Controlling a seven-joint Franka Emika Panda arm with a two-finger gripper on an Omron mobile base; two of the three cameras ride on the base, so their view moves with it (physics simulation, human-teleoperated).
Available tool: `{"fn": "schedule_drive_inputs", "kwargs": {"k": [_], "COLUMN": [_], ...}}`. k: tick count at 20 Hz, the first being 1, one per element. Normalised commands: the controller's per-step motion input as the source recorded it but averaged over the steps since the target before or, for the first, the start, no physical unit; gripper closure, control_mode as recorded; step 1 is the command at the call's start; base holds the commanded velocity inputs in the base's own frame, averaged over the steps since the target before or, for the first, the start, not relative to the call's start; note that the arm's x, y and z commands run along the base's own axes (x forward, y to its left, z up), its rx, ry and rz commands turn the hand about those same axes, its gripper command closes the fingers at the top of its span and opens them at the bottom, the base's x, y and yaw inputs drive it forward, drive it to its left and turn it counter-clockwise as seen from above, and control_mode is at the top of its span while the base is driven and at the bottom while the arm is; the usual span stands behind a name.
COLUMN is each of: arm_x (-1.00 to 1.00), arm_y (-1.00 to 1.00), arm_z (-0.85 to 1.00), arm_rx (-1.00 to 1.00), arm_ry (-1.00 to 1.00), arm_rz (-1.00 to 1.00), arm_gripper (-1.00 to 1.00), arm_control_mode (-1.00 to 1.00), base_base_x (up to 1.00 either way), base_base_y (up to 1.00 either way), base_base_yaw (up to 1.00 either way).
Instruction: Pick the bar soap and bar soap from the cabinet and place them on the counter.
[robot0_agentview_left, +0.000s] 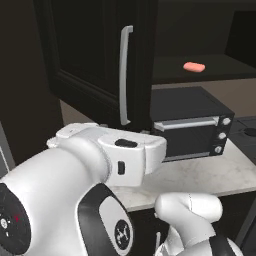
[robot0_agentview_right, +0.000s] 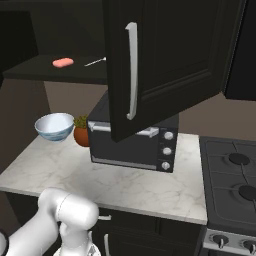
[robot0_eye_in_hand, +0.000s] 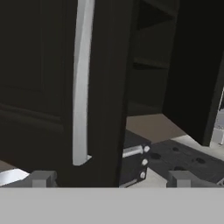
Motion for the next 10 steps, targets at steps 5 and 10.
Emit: {"fn": "schedule_drive_inputs", "kwargs": {"k": [5,10], "arm_x": [-0.65,-0.56], "arm_y": [0.00,-0.16], "arm_z": [0.00,0.00], "arm_rx": [0.01,0.01], "arm_ry": [-0.10,-0.11], "arm_rz": [0.00,0.00], "arm_gripper": [-1.00,-1.00], "arm_control_mode": [-1.00,-1.00], "base_base_x": [0.00,0.00], "base_base_y": [0.00,0.00], "base_base_yaw": [0.00,0.00]}}
